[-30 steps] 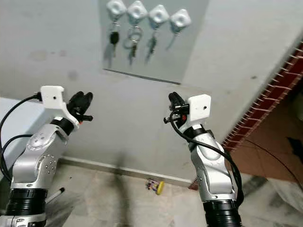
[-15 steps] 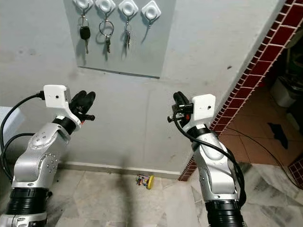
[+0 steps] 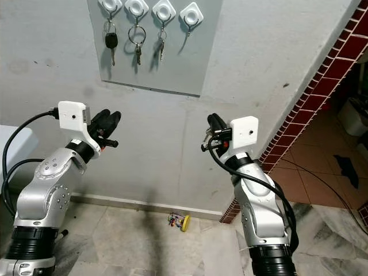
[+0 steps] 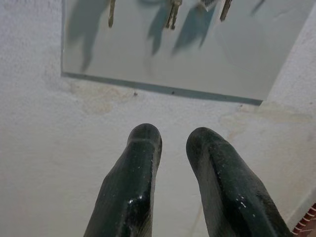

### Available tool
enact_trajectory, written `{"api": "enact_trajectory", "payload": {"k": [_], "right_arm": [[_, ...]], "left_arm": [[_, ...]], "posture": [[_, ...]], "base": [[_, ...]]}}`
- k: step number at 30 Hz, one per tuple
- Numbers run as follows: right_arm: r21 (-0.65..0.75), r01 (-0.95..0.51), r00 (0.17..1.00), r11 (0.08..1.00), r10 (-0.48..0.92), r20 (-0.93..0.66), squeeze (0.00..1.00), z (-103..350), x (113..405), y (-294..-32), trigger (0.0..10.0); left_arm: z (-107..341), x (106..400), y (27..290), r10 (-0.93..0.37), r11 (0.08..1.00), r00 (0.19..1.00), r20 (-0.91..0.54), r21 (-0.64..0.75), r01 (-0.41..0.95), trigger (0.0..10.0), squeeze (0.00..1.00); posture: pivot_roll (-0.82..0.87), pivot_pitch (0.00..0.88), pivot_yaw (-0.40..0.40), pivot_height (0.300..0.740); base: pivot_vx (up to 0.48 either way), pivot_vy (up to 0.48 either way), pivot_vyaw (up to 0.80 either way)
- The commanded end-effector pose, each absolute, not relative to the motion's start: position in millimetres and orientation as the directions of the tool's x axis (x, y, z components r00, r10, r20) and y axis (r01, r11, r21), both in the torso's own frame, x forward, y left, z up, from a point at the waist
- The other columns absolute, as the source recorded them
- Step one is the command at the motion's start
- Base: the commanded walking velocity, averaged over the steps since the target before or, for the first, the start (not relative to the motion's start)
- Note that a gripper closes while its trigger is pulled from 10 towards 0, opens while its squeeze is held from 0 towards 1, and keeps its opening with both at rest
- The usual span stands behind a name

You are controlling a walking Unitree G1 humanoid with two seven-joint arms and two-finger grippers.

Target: Hang keys on a hook

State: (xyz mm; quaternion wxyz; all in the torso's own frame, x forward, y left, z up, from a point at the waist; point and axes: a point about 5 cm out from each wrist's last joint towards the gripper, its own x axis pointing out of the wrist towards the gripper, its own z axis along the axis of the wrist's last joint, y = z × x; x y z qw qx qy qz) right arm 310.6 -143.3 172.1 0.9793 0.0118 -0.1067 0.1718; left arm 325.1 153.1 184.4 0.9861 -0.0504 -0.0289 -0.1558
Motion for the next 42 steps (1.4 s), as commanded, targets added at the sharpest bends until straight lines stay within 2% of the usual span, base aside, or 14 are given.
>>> {"api": "enact_trajectory", "payload": {"k": [1,21,23,29,37,42], "right_arm": [[-0.027,-0.334,0.914,0.942,0.33,0.237,0.0,179,309,-146,10.0],[-0.001,-0.332,0.912,0.943,0.321,0.255,0.0,178,297,-150,10.0],[-0.001,-0.334,0.912,0.943,0.323,0.254,0.0,178,297,-150,10.0],[-0.008,-0.349,0.906,0.937,0.339,0.252,0.0,179,297,-148,10.0],[-0.013,-0.352,0.905,0.936,0.344,0.25,0.0,179,298,-149,10.0],[-0.012,-0.39,0.895,0.921,0.382,0.232,0.0,177,296,-146,10.0]], "left_arm": [[193,323,150,-0.328,0.938,0.938,0.11,-0.08,0.337,10.0,0.0],[187,304,156,-0.298,0.943,0.948,0.113,-0.117,0.311,10.0,0.0],[186,305,155,-0.289,0.949,0.953,0.095,-0.105,0.298,10.0,0.0],[200,302,147,-0.334,0.939,0.925,0.183,-0.022,0.343,10.0,0.0],[202,301,140,-0.374,0.924,0.908,0.189,-0.003,0.381,10.0,0.0],[203,294,129,-0.47,0.88,0.862,0.19,0.033,0.473,10.0,0.0]], "posture": [[-0.02,0.036,-0.079,0.74],[-0.03,0.039,-0.078,0.74],[-0.02,0.036,-0.081,0.74],[-0.02,0.034,-0.081,0.74],[-0.02,0.029,-0.082,0.74],[-0.02,0.025,-0.081,0.74]], "base": [[0.458,0.0,0.0],[0.444,0.0,0.0],[0.0,0.0,0.0],[0.0,0.0,0.0],[0.0,0.0,0.0],[0.0,0.0,0.0]]}}
